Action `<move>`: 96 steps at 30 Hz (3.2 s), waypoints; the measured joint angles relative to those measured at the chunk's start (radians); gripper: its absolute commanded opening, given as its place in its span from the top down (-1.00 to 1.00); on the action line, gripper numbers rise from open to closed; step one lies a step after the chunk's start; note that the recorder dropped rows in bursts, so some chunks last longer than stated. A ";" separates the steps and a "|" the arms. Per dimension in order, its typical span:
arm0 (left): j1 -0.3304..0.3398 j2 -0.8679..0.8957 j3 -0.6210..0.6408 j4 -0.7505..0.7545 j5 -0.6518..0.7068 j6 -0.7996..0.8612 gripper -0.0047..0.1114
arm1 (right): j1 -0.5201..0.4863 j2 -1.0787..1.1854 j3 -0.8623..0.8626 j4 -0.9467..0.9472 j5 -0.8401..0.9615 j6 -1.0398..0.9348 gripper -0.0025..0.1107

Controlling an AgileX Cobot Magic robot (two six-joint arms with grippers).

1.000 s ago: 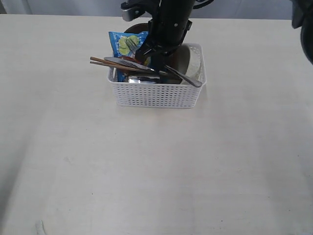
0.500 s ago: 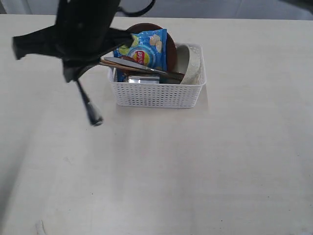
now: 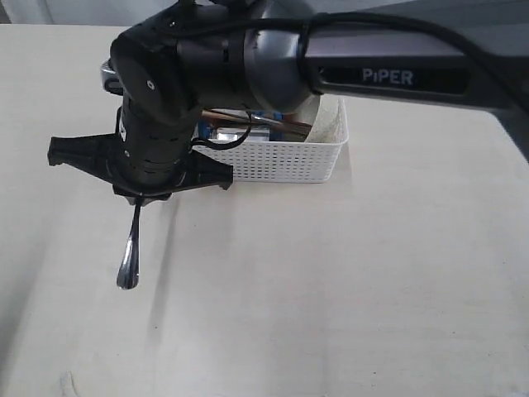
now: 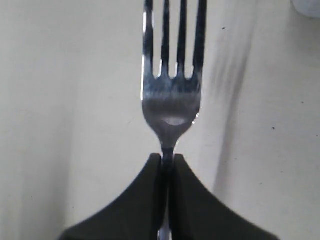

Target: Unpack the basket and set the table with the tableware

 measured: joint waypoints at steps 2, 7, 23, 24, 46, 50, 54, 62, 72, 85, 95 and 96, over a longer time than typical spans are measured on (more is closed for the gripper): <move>0.000 0.000 0.000 0.000 0.000 0.000 0.92 | 0.000 0.005 0.001 -0.030 -0.009 0.056 0.96; 0.000 0.000 0.000 0.000 0.000 0.000 0.92 | 0.000 0.057 0.001 -0.061 -0.018 0.101 0.96; 0.000 0.000 0.000 0.000 0.000 0.000 0.92 | -0.057 0.149 0.003 -0.103 -0.140 0.076 0.96; 0.000 0.000 0.000 0.000 0.000 0.000 0.92 | -0.057 0.149 0.003 -0.103 -0.145 0.076 0.96; 0.000 0.000 0.000 0.000 0.000 0.000 0.92 | -0.057 0.183 0.003 -0.103 -0.156 0.073 0.87; 0.000 0.000 0.000 0.000 0.000 0.000 0.92 | -0.057 0.183 0.003 -0.103 -0.156 0.073 0.50; 0.000 0.000 0.000 0.000 0.000 0.000 0.92 | -0.057 0.183 0.003 -0.103 -0.156 0.073 0.37; 0.000 0.000 0.000 0.000 0.000 0.000 0.92 | -0.057 0.181 0.003 -0.101 -0.156 0.073 0.38; 0.000 0.000 0.000 0.000 0.000 0.000 0.92 | -0.057 0.004 0.003 0.039 -0.048 -0.266 0.38; 0.000 0.000 0.000 0.000 0.000 0.000 0.92 | -0.209 -0.318 0.001 -0.021 0.074 -0.831 0.38; 0.000 0.000 0.000 0.000 0.000 0.000 0.92 | -0.338 -0.203 0.001 -0.061 0.186 -1.219 0.37; 0.000 0.000 0.000 0.000 0.000 0.000 0.92 | -0.338 -0.190 0.001 -0.061 0.186 -1.229 0.37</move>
